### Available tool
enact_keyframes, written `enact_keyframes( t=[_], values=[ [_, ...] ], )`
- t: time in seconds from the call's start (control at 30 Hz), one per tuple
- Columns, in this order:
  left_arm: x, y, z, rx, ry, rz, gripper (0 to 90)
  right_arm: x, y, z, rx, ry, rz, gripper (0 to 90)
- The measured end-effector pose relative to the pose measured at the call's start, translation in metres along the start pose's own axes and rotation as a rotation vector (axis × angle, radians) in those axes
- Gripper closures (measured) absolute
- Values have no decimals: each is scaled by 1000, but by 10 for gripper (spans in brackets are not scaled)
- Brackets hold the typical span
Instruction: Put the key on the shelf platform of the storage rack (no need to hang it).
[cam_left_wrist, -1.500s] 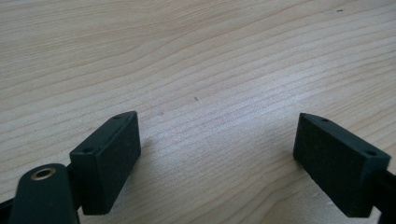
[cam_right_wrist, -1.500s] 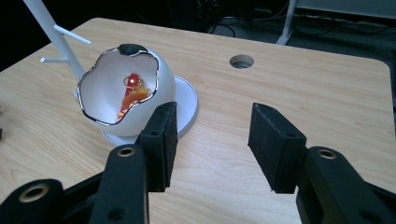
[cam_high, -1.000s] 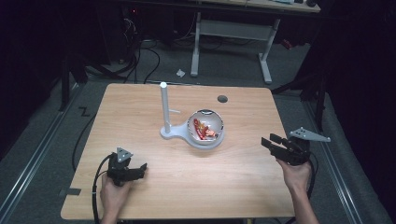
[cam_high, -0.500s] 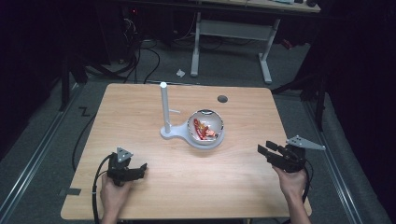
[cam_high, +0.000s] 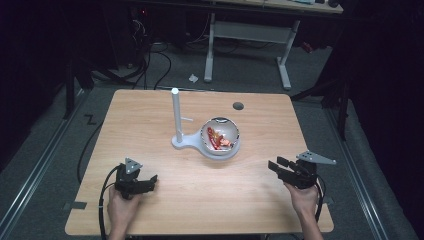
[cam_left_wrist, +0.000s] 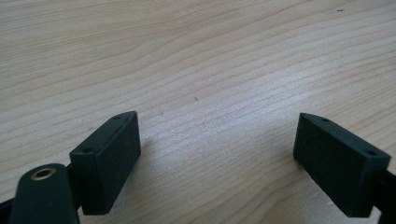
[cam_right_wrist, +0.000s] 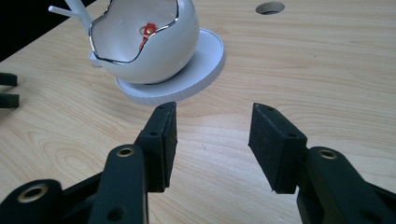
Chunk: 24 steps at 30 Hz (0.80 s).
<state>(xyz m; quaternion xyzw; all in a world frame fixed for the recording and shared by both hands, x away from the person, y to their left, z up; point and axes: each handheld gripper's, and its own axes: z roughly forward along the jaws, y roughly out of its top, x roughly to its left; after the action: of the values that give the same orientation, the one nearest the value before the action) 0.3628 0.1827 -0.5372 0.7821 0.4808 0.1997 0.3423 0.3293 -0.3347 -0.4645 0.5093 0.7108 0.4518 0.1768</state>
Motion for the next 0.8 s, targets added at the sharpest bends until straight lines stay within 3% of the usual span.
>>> enact_keyframes(
  t=[0.37,0.8],
  values=[
    [0,0,0,0,0,0,153,1,-8,11,16,8,16,520],
    [0,0,0,-1,1,-1,153,-1,-18,24,40,-17,13,519]
  ],
)
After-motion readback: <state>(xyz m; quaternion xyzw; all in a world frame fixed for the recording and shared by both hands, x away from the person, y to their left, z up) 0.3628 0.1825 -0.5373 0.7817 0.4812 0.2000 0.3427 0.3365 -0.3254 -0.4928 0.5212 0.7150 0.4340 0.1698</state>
